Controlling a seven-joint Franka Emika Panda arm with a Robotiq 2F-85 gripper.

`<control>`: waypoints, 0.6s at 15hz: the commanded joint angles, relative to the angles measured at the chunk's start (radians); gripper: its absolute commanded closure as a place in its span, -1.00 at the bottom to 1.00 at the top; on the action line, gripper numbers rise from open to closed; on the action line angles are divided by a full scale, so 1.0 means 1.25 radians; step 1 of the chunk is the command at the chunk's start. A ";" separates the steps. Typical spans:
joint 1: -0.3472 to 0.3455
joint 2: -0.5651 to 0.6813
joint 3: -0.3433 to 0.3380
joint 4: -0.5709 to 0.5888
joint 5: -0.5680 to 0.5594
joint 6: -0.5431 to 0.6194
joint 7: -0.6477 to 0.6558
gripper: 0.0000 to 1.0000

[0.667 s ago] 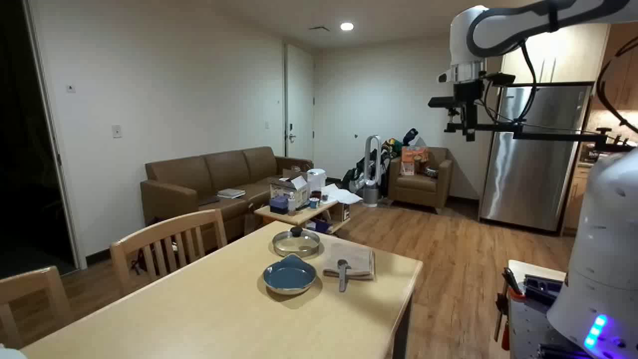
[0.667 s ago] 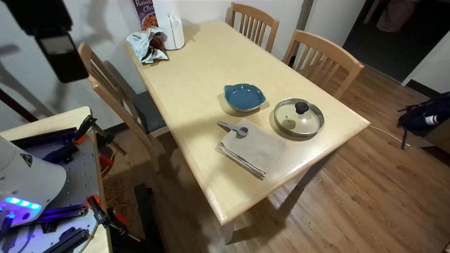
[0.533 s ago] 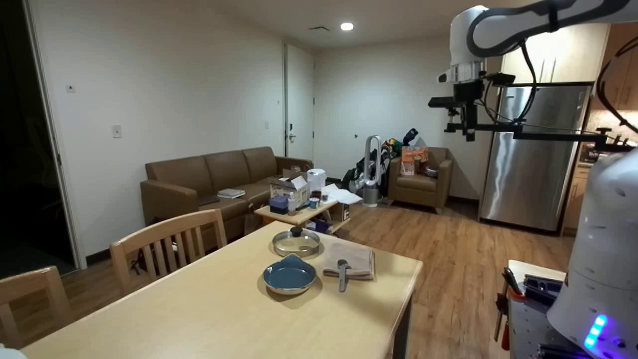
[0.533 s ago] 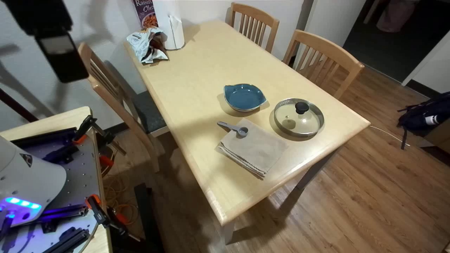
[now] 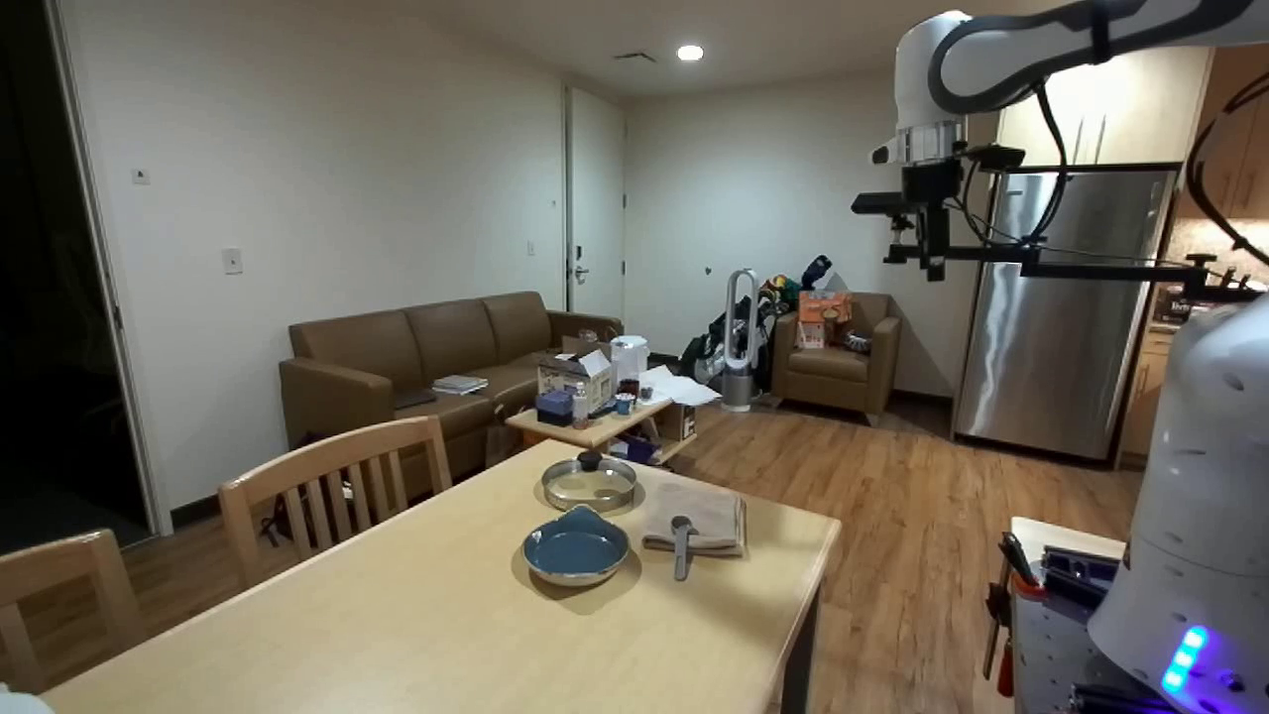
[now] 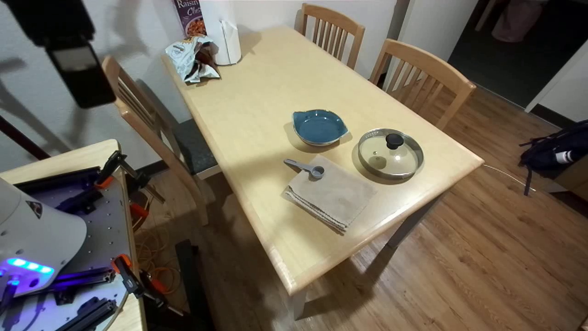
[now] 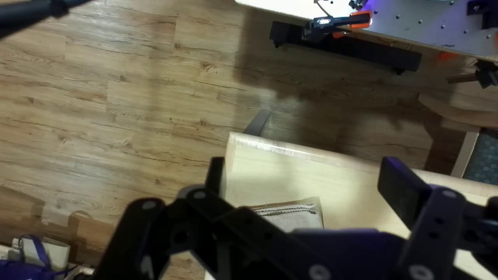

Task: Put the grey spoon in the bowl

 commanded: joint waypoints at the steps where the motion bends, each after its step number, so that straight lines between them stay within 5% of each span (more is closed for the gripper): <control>1: 0.009 -0.001 -0.006 0.002 -0.003 -0.003 0.004 -1.00; 5: 0.036 0.065 -0.015 0.035 0.021 0.035 -0.008 -1.00; 9: 0.066 0.209 -0.042 0.080 0.070 0.209 -0.019 -1.00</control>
